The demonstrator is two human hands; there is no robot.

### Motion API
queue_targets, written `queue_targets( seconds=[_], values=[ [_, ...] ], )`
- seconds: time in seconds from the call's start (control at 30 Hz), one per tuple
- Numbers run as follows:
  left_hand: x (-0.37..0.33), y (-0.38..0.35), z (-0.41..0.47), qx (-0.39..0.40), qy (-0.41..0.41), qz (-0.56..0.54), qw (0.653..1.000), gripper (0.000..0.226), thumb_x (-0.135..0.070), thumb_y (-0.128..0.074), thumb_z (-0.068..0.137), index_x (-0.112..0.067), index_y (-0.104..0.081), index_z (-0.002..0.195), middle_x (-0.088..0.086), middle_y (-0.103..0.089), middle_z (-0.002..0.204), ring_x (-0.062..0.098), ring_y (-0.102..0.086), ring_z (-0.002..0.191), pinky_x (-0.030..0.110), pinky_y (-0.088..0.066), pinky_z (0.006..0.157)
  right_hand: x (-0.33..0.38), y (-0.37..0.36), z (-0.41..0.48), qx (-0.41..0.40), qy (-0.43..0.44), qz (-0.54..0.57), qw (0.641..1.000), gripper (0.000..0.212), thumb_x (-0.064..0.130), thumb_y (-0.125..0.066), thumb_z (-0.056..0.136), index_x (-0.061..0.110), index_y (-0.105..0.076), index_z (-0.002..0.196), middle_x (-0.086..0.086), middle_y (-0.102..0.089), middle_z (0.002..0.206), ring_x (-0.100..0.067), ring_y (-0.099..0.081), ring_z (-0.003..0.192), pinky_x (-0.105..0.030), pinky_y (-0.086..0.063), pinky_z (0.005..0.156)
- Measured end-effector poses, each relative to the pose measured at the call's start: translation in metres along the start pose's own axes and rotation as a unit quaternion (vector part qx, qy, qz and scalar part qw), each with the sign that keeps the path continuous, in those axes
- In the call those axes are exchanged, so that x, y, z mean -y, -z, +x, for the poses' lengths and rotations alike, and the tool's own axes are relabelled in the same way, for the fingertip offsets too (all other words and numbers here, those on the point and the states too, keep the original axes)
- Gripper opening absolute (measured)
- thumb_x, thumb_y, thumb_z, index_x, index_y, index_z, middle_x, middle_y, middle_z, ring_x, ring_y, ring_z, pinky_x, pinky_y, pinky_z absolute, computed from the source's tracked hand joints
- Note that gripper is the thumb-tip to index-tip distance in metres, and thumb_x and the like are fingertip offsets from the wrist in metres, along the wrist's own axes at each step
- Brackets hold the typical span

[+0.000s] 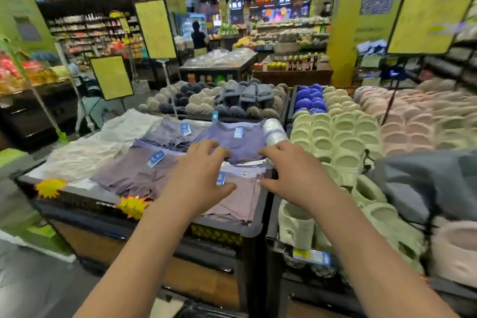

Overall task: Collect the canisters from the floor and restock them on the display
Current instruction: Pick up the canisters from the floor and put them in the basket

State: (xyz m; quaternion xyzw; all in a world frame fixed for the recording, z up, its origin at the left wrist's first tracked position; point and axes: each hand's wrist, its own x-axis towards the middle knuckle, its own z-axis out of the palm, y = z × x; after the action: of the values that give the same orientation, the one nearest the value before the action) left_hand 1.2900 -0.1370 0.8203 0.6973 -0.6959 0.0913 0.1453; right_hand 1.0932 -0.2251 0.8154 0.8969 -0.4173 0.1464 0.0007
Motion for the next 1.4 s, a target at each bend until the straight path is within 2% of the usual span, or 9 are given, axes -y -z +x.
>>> queue_targets(
  seconds=[0.13,0.27,0.4,0.6,0.8,0.97,1.17,1.4],
  values=[
    [-0.025,0.009,0.019,0.009,-0.055,-0.026,0.998,0.068,-0.053,-0.068,0.089,-0.026,-0.043,0.146,0.001,-0.033,0.153,0.026,-0.031,0.14,0.041,-0.037,0.109,-0.016,0.036,-0.029,-0.036,-0.069,-0.015,0.997,0.066,0.048,-0.071,0.086,0.033,-0.047,0.145,-0.002,-0.054,0.135,-0.027,-0.051,0.124,-0.039,-0.05,0.093],
    [-0.059,0.013,0.031,0.007,-0.137,-0.06,0.989,0.068,-0.053,-0.071,0.086,-0.028,-0.046,0.144,0.0,-0.036,0.151,0.023,-0.032,0.138,0.035,-0.036,0.106,-0.024,0.061,-0.069,-0.05,-0.168,-0.039,0.984,0.066,0.048,-0.069,0.088,0.034,-0.044,0.147,-0.001,-0.05,0.141,-0.027,-0.05,0.127,-0.041,-0.049,0.097],
    [-0.102,0.004,0.034,0.023,-0.224,-0.098,0.969,0.069,-0.052,-0.074,0.082,-0.027,-0.049,0.14,0.001,-0.04,0.147,0.025,-0.034,0.135,0.036,-0.038,0.106,-0.035,0.07,-0.121,-0.058,-0.254,-0.069,0.963,0.063,0.048,-0.069,0.089,0.032,-0.044,0.145,0.0,-0.051,0.137,-0.026,-0.053,0.122,-0.04,-0.051,0.09],
    [-0.193,-0.005,0.014,0.053,-0.332,-0.145,0.931,0.068,-0.051,-0.074,0.083,-0.027,-0.048,0.142,0.002,-0.04,0.147,0.025,-0.036,0.135,0.039,-0.041,0.107,-0.048,0.088,-0.22,-0.047,-0.369,-0.098,0.923,0.057,0.045,-0.066,0.092,0.03,-0.046,0.143,-0.001,-0.05,0.134,-0.027,-0.05,0.123,-0.041,-0.05,0.09],
    [-0.307,-0.01,-0.024,0.077,-0.433,-0.165,0.883,0.063,-0.053,-0.073,0.082,-0.027,-0.053,0.135,0.0,-0.045,0.137,0.026,-0.04,0.131,0.041,-0.042,0.104,-0.066,0.123,-0.352,-0.072,-0.458,-0.143,0.874,0.047,0.044,-0.061,0.096,0.034,-0.05,0.14,0.004,-0.051,0.138,-0.024,-0.053,0.121,-0.039,-0.052,0.086],
    [-0.429,-0.012,-0.068,0.097,-0.499,-0.165,0.845,0.065,-0.056,-0.067,0.087,-0.03,-0.045,0.143,-0.002,-0.04,0.146,0.023,-0.033,0.138,0.041,-0.038,0.11,-0.095,0.149,-0.466,-0.054,-0.527,-0.162,0.832,0.055,0.051,-0.058,0.096,0.031,-0.045,0.145,0.001,-0.052,0.136,-0.025,-0.052,0.121,-0.042,-0.052,0.091],
    [-0.582,-0.018,-0.122,0.131,-0.568,-0.19,0.79,0.066,-0.055,-0.07,0.086,-0.029,-0.047,0.142,-0.002,-0.04,0.146,0.024,-0.033,0.14,0.04,-0.036,0.112,-0.13,0.176,-0.607,-0.027,-0.572,-0.151,0.806,0.055,0.053,-0.058,0.094,0.033,-0.046,0.145,0.004,-0.051,0.141,-0.021,-0.049,0.128,-0.04,-0.047,0.1],
    [-0.718,-0.032,-0.18,0.157,-0.624,-0.199,0.739,0.067,-0.055,-0.07,0.086,-0.03,-0.047,0.143,-0.005,-0.037,0.148,0.019,-0.031,0.14,0.041,-0.038,0.113,-0.173,0.188,-0.732,-0.028,-0.642,-0.132,0.755,0.057,0.055,-0.061,0.09,0.035,-0.049,0.142,0.006,-0.054,0.137,-0.02,-0.052,0.124,-0.037,-0.048,0.098]
  ],
)
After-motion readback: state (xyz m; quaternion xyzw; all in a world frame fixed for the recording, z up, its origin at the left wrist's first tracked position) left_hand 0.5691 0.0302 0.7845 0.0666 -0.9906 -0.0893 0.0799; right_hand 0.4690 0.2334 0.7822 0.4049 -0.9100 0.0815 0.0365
